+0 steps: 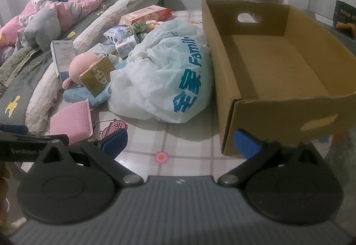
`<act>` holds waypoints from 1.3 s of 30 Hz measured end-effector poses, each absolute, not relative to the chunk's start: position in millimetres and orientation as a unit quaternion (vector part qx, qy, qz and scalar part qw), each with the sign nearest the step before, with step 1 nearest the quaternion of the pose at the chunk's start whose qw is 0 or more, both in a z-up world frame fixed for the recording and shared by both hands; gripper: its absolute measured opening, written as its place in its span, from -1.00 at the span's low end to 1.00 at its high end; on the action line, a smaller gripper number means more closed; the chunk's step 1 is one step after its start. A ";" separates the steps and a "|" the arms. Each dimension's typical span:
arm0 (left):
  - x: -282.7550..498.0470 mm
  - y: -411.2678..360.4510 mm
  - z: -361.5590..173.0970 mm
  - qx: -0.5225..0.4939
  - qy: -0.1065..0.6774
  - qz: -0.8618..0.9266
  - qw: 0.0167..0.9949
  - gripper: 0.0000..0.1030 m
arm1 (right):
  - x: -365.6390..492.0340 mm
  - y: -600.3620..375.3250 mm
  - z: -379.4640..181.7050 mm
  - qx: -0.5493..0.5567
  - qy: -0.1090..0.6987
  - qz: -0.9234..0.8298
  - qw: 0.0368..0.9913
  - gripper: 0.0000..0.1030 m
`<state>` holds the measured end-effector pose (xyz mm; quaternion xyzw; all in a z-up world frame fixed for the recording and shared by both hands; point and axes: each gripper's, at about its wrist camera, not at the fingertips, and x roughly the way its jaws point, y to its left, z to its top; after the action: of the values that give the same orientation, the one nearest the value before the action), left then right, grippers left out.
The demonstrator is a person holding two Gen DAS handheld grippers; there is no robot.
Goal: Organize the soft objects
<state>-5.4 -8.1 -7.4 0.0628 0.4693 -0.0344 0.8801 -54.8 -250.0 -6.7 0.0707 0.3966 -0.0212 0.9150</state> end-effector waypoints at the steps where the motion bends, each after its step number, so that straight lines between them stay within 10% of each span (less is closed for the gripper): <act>1: -5.1 -8.5 -7.8 0.062 0.470 -0.033 0.880 0.98 | -54.8 -250.0 -6.7 0.071 0.397 -0.021 0.915 0.98; 39: -3.7 -6.5 -7.4 0.047 0.471 -0.025 0.881 0.98 | -54.1 -250.6 -6.0 0.066 0.401 -0.028 0.913 0.98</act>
<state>-3.7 -6.5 -7.4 0.0467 0.4711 -0.0254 0.8805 -54.1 -250.6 -6.0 0.0664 0.4013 -0.0284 0.9131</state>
